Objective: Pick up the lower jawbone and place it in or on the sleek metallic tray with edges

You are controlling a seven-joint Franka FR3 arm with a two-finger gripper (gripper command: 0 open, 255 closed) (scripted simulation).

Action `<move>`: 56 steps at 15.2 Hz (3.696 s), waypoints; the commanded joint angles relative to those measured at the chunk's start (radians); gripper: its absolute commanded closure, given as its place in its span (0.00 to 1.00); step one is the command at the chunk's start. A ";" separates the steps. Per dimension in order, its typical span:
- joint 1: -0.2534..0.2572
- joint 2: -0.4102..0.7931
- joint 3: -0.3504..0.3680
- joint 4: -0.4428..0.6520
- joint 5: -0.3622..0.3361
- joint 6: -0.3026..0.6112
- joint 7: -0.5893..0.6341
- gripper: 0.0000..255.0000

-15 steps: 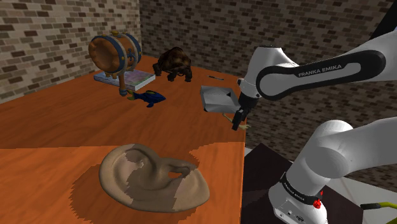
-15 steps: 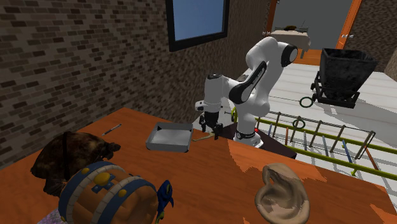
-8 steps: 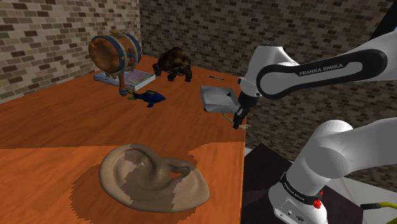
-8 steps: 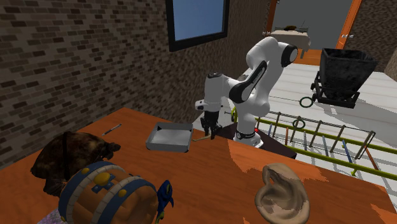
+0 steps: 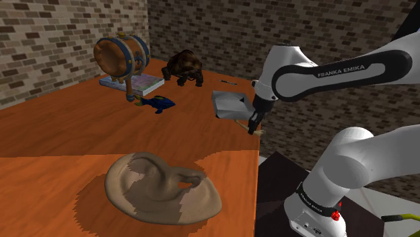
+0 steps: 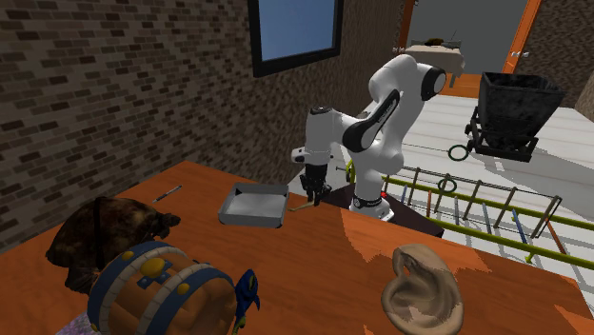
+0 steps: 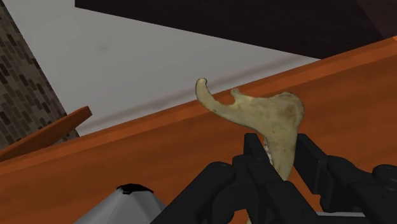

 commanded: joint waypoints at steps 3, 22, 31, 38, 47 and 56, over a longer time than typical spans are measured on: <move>-0.001 -0.030 -0.001 0.036 -0.002 -0.068 0.000 1.00; -0.004 -0.074 -0.007 0.264 -0.008 -0.341 0.001 1.00; -0.039 0.302 -0.076 0.538 -0.047 -0.238 -0.080 1.00; -0.049 0.498 -0.108 0.699 -0.047 -0.203 -0.122 1.00; -0.049 0.524 -0.110 0.602 -0.046 -0.079 -0.124 1.00; -0.049 0.546 -0.111 0.556 -0.046 -0.011 -0.125 1.00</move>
